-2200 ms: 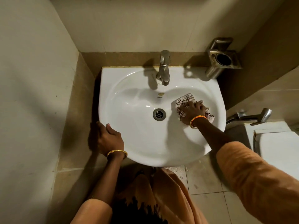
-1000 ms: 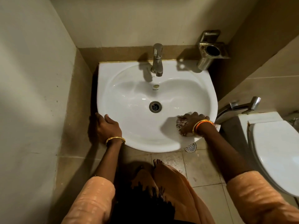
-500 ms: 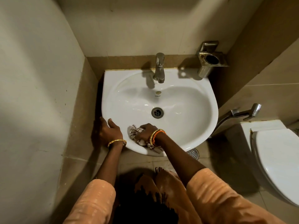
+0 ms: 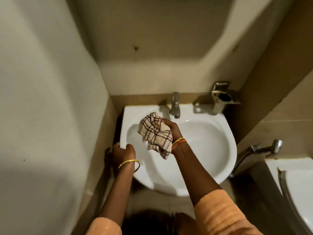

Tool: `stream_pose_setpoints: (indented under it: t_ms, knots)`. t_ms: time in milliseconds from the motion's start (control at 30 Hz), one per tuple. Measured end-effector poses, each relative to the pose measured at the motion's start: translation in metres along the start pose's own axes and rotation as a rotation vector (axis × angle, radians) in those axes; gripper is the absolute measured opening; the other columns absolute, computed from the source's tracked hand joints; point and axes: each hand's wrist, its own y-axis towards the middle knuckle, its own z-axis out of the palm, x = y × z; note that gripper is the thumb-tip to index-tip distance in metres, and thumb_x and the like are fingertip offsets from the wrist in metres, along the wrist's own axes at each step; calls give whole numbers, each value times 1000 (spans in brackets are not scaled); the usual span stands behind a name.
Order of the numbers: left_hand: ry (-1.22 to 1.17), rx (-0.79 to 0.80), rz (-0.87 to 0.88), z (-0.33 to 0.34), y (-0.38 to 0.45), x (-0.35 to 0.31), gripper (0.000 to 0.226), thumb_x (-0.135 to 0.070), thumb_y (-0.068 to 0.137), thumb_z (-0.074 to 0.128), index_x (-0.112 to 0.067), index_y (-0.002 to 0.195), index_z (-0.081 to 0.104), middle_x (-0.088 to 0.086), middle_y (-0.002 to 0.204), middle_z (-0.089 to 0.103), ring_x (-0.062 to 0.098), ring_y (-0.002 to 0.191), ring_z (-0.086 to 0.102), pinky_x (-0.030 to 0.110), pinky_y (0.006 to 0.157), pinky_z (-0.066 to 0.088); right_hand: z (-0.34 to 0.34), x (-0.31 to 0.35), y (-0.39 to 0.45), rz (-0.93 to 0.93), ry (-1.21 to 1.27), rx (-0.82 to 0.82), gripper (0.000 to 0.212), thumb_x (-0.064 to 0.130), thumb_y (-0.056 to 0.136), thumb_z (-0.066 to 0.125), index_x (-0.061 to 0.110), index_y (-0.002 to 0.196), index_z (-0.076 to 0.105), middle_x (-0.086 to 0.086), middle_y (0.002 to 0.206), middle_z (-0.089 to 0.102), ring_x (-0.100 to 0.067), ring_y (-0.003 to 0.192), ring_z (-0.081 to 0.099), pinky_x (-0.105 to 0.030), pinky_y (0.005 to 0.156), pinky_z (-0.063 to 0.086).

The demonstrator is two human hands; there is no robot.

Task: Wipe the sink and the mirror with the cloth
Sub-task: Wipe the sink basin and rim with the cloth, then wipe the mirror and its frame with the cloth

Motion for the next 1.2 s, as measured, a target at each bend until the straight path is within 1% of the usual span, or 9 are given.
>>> stream_pose_setpoints:
  t_ms: [233,333,433,533,733,867,933,1000,1200]
  knots:
    - [-339,-35,511,0,-10,-145,33,0,83,51,0,116,56,20,119,60,34,107,58,35,92,46,71,126,-53,-468,-9,144,22,19,74,56,8,67,74,-11,71,73,-23,67,71,-31,60,60]
    - [-423,-124,790,-19,-20,-216,28,-9,83,49,-5,109,58,15,115,60,30,101,59,32,81,47,100,174,-83,-682,-15,221,49,11,91,42,10,51,70,-6,55,68,-18,53,68,-25,51,57]
    - [-466,-220,1051,-38,-29,-283,31,-21,82,47,-10,108,59,14,111,61,31,98,60,40,81,52,131,210,-109,-857,-94,297,23,22,77,62,2,86,68,-15,77,67,-28,72,65,-34,70,56]
    - [-486,-317,1223,-57,-43,-344,32,-22,83,51,-6,110,58,16,112,58,32,104,57,37,86,47,164,239,-136,-1077,-118,188,59,24,56,78,-2,104,57,-21,92,63,-33,84,62,-48,81,53]
    - [-453,-371,1350,-95,-70,-427,52,-34,86,56,-5,128,45,16,129,49,30,121,48,37,97,42,210,273,-185,-1498,-309,77,24,5,85,64,15,104,53,-6,93,65,-20,78,67,-42,70,59]
    - [-402,-429,1372,-119,-81,-463,58,-38,88,53,-6,135,39,16,137,43,30,127,42,37,99,39,234,294,-195,-1756,-491,-72,28,8,84,64,18,108,54,5,92,62,-20,86,65,-45,76,59]
    - [-384,-460,1360,-127,-83,-480,60,-40,89,52,-6,137,36,17,138,42,32,128,41,40,101,38,240,307,-195,-1799,-527,-135,31,8,85,64,15,114,57,9,94,62,-12,85,64,-37,77,60]
    - [-366,-477,1348,-129,-90,-493,61,-41,90,49,-6,138,35,18,139,41,33,129,40,41,101,38,245,320,-198,-1846,-549,-227,38,11,85,65,9,122,57,2,103,65,-9,89,64,-27,79,58]
    - [-336,-571,1320,-125,-106,-525,61,-46,92,44,-8,139,34,18,140,41,34,128,41,44,99,39,274,367,-219,-2111,-689,-531,49,19,79,64,15,127,57,-9,131,54,-26,114,54,-36,84,52]
